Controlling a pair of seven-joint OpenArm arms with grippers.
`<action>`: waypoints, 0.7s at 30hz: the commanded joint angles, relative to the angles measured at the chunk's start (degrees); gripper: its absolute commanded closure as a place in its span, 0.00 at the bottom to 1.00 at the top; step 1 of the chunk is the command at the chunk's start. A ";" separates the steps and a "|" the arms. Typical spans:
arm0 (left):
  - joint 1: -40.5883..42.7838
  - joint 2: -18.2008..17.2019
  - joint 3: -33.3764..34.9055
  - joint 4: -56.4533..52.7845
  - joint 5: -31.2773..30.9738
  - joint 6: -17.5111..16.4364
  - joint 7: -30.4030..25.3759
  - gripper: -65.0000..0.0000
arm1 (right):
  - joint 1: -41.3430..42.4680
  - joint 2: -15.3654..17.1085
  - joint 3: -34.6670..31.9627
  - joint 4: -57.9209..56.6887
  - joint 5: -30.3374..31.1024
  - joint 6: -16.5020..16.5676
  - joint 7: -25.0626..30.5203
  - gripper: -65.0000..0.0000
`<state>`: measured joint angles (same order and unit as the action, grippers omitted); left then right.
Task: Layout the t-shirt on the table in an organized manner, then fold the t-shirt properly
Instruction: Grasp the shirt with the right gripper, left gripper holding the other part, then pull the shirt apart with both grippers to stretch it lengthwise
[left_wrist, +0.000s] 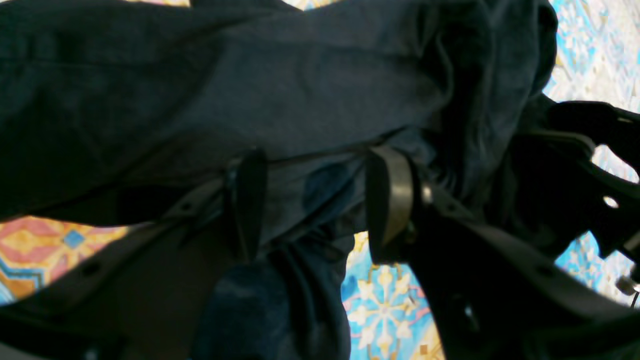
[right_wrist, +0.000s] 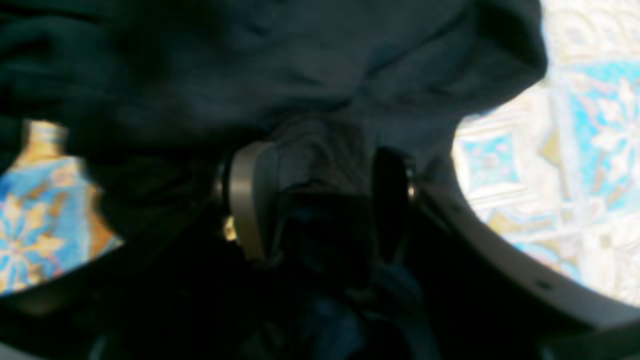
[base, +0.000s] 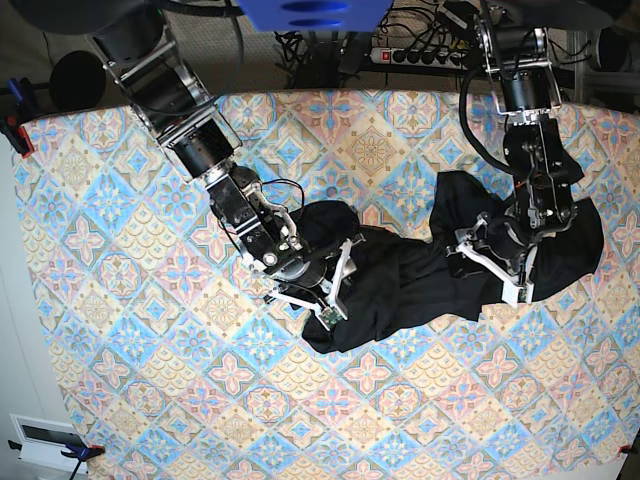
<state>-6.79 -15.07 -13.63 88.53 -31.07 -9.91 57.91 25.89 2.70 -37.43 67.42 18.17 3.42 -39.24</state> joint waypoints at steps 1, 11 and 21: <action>-0.99 -0.53 -0.22 1.01 -0.53 -0.07 -1.07 0.52 | 1.93 -1.07 0.02 0.85 0.51 0.58 2.28 0.54; -0.91 -0.71 -0.31 1.01 -0.62 -0.07 -1.07 0.52 | 1.85 -0.99 0.02 0.58 0.86 0.58 2.45 0.78; -0.91 -0.71 -2.50 1.09 -0.62 -0.07 -1.16 0.52 | 1.76 2.00 3.19 9.20 1.03 0.67 2.10 1.00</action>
<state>-6.61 -14.92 -15.49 88.55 -31.38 -9.96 57.95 25.69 3.81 -35.18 75.88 19.88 4.58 -37.91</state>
